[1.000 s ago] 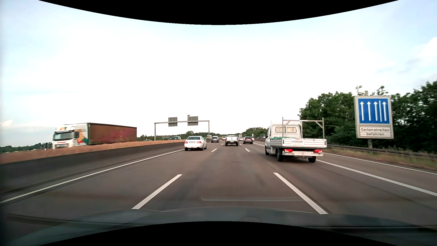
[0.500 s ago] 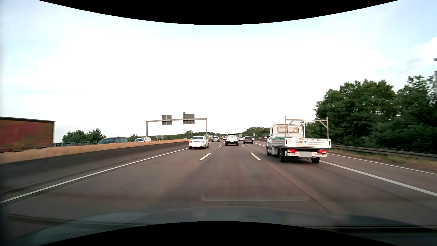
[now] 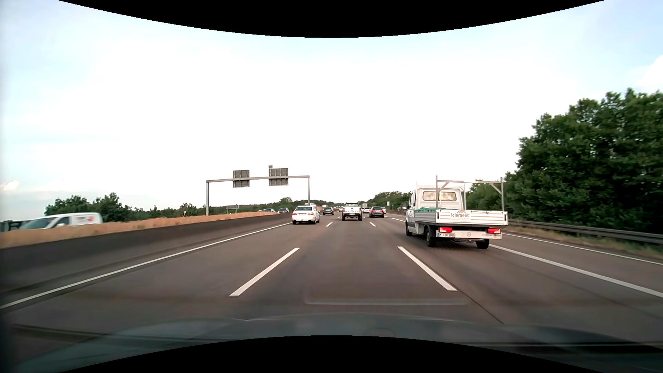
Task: Follow the waypoints while adhering to traffic rules and regulations
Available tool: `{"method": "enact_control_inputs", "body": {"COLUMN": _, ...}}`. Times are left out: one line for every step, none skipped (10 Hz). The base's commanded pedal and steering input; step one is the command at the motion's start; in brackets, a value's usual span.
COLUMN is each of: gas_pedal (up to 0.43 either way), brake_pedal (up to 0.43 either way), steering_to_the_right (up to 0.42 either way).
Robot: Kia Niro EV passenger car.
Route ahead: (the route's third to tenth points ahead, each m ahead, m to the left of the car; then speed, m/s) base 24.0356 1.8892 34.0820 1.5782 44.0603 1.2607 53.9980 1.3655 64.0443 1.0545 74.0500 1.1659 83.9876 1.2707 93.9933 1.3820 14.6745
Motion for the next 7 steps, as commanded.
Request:
{"method": "enact_control_inputs", "body": {"gas_pedal": 0.000, "brake_pedal": 0.000, "steering_to_the_right": -0.002}}
{"method": "enact_control_inputs", "body": {"gas_pedal": 0.000, "brake_pedal": 0.000, "steering_to_the_right": -0.003}}
{"method": "enact_control_inputs", "body": {"gas_pedal": 0.000, "brake_pedal": 0.000, "steering_to_the_right": -0.003}}
{"method": "enact_control_inputs", "body": {"gas_pedal": 0.000, "brake_pedal": 0.000, "steering_to_the_right": -0.003}}
{"method": "enact_control_inputs", "body": {"gas_pedal": 0.000, "brake_pedal": 0.000, "steering_to_the_right": -0.003}}
{"method": "enact_control_inputs", "body": {"gas_pedal": 0.000, "brake_pedal": 0.000, "steering_to_the_right": -0.003}}
{"method": "enact_control_inputs", "body": {"gas_pedal": 0.000, "brake_pedal": 0.000, "steering_to_the_right": -0.003}}
